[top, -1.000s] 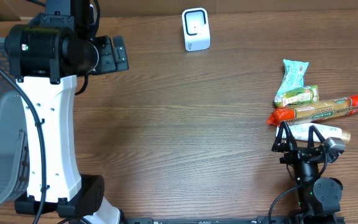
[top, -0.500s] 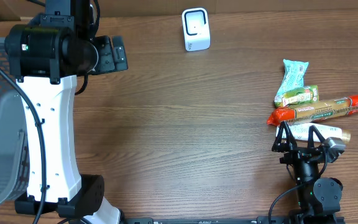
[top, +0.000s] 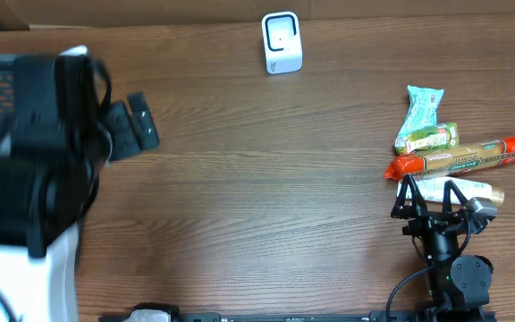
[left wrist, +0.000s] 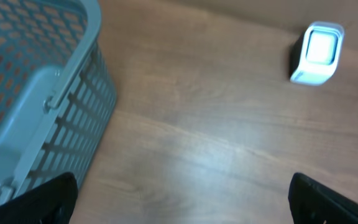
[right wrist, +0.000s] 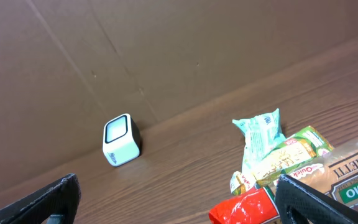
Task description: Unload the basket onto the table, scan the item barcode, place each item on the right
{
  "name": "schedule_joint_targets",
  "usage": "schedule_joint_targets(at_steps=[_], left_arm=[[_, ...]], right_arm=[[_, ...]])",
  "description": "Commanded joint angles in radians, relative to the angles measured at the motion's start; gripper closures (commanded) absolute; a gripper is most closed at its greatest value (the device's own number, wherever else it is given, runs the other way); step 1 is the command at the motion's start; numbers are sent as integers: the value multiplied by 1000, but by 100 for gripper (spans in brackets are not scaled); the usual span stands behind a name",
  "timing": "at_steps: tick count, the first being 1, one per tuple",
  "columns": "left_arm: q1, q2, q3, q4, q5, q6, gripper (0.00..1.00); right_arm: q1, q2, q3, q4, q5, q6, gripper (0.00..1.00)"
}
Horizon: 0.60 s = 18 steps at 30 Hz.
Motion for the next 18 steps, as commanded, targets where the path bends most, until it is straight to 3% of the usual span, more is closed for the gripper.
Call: schedule_joint_targets(at_steps=[1, 11, 18], left_arm=[[-2, -133, -242, 146, -1, 17, 0], [-2, -513, -921, 738, 114, 77, 0], [-2, -672, -1322, 1152, 193, 156, 0]], right_arm=[[-2, -10, -11, 3, 6, 3, 0], [-2, -10, -11, 3, 6, 3, 0], [-2, -10, -11, 3, 6, 3, 0]])
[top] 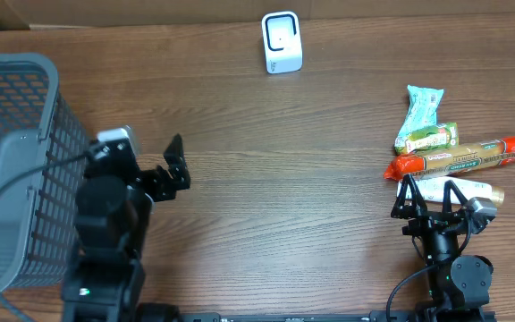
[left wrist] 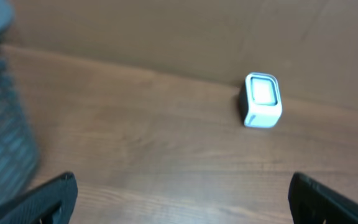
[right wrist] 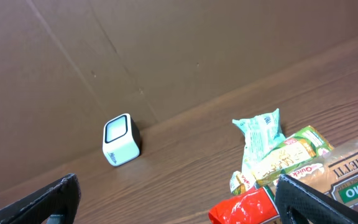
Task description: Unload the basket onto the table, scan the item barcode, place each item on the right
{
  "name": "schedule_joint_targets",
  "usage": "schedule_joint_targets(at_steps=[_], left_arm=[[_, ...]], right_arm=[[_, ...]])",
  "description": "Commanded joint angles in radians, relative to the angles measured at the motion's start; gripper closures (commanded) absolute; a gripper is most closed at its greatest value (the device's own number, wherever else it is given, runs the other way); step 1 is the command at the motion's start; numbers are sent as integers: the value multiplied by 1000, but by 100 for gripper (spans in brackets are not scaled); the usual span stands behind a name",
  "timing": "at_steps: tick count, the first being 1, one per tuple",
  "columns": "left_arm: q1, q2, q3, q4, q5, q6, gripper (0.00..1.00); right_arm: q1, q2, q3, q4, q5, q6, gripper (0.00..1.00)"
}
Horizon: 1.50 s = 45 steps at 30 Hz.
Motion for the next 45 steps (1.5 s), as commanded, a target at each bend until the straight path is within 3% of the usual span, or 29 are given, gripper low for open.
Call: schedule_joint_targets(at_steps=[1, 8, 18, 26, 34, 45], left_arm=[[-2, -64, -180, 151, 70, 64, 1], [-2, -150, -509, 562, 111, 64, 0], [-2, -154, -799, 972, 125, 84, 0], [-8, -177, -808, 923, 121, 114, 0], [-7, -351, -808, 705, 74, 117, 0], [-6, -512, -808, 514, 43, 191, 0]], right_arm=[[-2, -10, -11, 3, 6, 3, 0], [-2, -10, -11, 3, 6, 3, 0], [-2, -10, -11, 3, 6, 3, 0], [-2, -10, -11, 3, 6, 3, 0], [-2, -10, -11, 3, 6, 3, 0], [-2, -10, -11, 3, 6, 3, 0]])
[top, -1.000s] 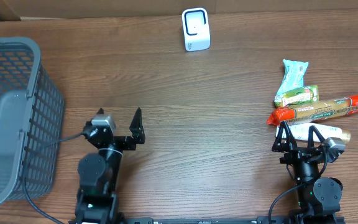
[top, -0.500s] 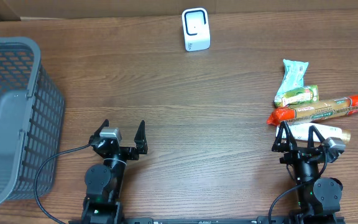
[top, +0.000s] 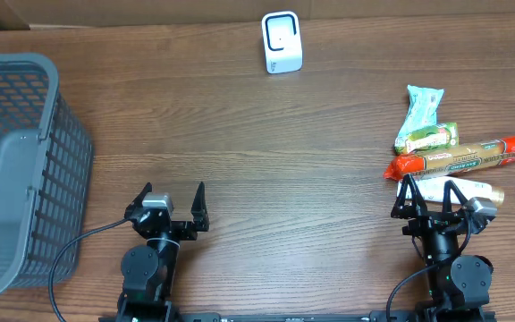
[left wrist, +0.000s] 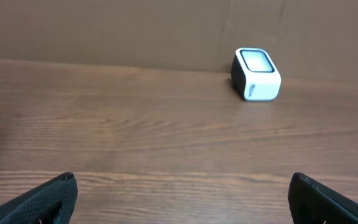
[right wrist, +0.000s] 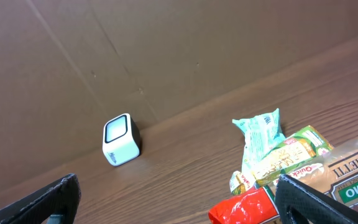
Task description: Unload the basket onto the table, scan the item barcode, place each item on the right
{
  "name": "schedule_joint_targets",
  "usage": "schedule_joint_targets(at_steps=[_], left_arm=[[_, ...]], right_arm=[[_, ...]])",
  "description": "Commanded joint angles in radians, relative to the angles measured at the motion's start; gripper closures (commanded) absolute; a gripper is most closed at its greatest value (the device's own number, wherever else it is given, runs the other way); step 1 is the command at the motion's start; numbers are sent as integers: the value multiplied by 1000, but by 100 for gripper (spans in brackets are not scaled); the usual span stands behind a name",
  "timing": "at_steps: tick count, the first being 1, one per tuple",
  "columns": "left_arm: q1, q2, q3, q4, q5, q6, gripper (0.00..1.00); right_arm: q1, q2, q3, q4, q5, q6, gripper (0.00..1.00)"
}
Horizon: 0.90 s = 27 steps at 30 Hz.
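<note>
The white barcode scanner (top: 282, 41) stands at the table's far edge, also seen as the scanner (left wrist: 256, 74) and the scanner (right wrist: 121, 147). Packaged items lie at the right: a mint-green packet (top: 423, 109), a green packet (top: 429, 138), a long red-ended spaghetti pack (top: 459, 158) and a white tube (top: 459, 189). My right gripper (top: 430, 196) stands open just in front of them, with the red pack end (right wrist: 244, 208) between its fingertips' span. My left gripper (top: 166, 202) rests open at the front left, nothing between its fingers.
A grey mesh basket (top: 16, 170) stands at the left edge of the table. A brown cardboard wall (right wrist: 166, 56) backs the far side behind the scanner.
My left arm has come down from beside the basket to a low rest at the table's front left, its gripper still open. The right arm and the items have not moved.
My left arm was raised high near the basket, its camera looking down on the basket rim. Then it was lower, beside the basket, facing the scanner. Now it sits low at the front. My right gripper stayed open by the items throughout.
</note>
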Motion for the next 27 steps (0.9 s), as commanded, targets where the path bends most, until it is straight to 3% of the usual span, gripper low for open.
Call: schedule_joint_targets(at_steps=[1, 8, 14, 27], left_arm=[[-5, -53, -4, -44, -24, 77, 0], [-3, -139, -4, -145, -69, 135, 0], [13, -182, -4, -145, -68, 206, 0], [13, -230, -4, -142, -65, 205, 0]], right_arm=[[-2, -10, -11, 4, 7, 3, 0], [-2, -10, -11, 4, 7, 3, 0], [-2, -10, -11, 4, 7, 3, 0], [-2, -10, -11, 4, 7, 3, 0]])
